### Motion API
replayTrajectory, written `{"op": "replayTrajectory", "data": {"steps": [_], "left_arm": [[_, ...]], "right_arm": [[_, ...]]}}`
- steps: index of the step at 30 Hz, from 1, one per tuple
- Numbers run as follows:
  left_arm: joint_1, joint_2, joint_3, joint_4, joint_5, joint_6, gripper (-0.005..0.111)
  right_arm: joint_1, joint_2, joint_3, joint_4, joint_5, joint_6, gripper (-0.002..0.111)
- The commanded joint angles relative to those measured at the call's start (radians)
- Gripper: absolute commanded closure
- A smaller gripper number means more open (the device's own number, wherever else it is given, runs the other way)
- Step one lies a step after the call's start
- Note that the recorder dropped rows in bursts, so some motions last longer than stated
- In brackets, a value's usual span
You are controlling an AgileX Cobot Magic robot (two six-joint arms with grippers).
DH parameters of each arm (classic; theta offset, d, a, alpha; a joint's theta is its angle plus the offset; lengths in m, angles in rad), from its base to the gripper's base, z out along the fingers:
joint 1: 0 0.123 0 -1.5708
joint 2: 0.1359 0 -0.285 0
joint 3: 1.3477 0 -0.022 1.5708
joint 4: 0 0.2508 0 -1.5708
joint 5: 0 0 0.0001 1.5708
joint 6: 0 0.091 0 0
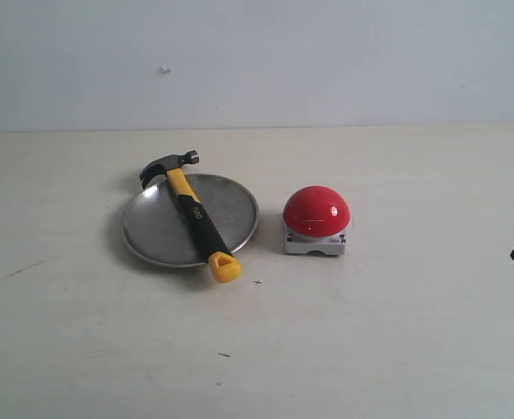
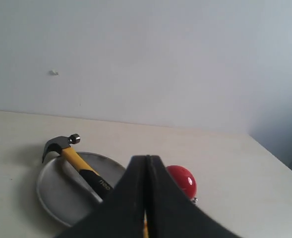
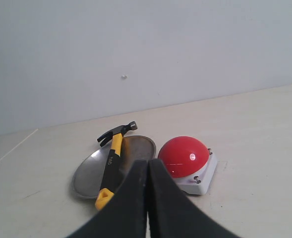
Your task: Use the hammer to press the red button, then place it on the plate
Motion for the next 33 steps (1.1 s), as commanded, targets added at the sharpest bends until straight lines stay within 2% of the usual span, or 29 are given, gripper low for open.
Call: {"op": "replayTrajectory", "data": {"steps": [1, 4, 5, 12, 14, 16, 18, 22, 33], "left_arm": [[0.001, -0.059, 0.069, -0.011, 0.052, -0.018, 0.107], [0.001, -0.068, 0.093, 0.007, 0.095, -0.013, 0.107], [0.001, -0.068, 0.095, 0.072, 0.098, -0.011, 0.107], [0.001, -0.068, 0.095, 0.152, 0.098, -0.003, 0.107], [0.001, -0.068, 0.095, 0.180, 0.088, 0.045, 0.107], [0.001, -0.119, 0.095, 0.197, 0.081, 0.047, 0.107], [0.001, -0.238, 0.108, 0.237, -0.018, 0.065, 0.107], [0.001, -0.515, 0.202, 0.174, -0.266, 0.065, 0.107], [0.001, -0.516, 0.234, 0.176, -0.376, 0.091, 0.107]], "right_arm": [[0.002, -0.007, 0.006, -0.009, -0.001, -0.007, 0.108], [0.002, -0.007, 0.006, -0.009, -0.001, -0.007, 0.108], [0.002, -0.007, 0.006, -0.009, -0.001, -0.007, 0.108], [0.002, -0.007, 0.006, -0.009, -0.001, -0.007, 0.108], [0.002, -0.007, 0.006, -0.009, -0.001, -0.007, 0.108], [0.002, -0.007, 0.006, -0.009, -0.001, -0.007, 0.108], [0.002, -0.007, 0.006, -0.009, -0.001, -0.007, 0.108], [0.002, -0.007, 0.006, -0.009, -0.001, -0.007, 0.108], [0.002, -0.009, 0.006, -0.009, -0.001, -0.007, 0.108]]}}
